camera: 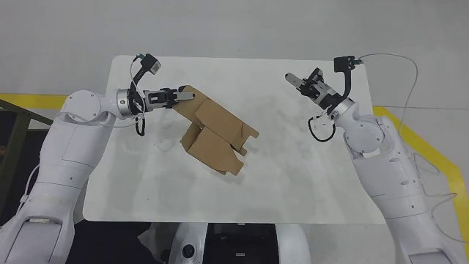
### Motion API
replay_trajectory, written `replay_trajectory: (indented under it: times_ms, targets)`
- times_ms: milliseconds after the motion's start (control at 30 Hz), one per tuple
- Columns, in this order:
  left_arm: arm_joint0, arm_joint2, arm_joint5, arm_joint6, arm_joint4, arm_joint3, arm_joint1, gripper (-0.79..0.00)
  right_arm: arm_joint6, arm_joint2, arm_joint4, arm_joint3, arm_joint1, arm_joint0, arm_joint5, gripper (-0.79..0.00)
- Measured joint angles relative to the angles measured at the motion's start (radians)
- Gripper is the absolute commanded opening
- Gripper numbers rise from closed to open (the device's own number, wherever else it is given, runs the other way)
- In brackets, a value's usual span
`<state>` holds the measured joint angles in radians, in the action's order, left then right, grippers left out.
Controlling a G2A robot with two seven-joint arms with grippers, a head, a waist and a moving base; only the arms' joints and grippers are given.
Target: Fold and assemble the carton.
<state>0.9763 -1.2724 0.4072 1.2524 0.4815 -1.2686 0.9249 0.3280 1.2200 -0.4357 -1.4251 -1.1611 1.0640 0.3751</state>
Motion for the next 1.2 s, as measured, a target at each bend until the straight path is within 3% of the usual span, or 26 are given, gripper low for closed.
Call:
replay_trajectory:
  times_ms: [733, 933, 1200]
  targets:
    - [0.004, 0.002, -0.002, -0.009, -0.008, -0.007, 0.0, -0.785, 0.026, -0.007, -0.004, -0.001, -0.001, 0.003, -0.022, 0.0]
    - [0.021, 0.031, -0.027, -0.006, -0.02, -0.039, 0.004, -0.785, 0.154, -0.02, 0.08, 0.03, -0.002, -0.023, 0.021, 0.0]
    - [-0.012, 0.127, -0.035, 0.081, -0.002, -0.017, 0.025, -0.785, 0.482, -0.048, 0.293, 0.115, 0.001, -0.092, 0.056, 0.0]
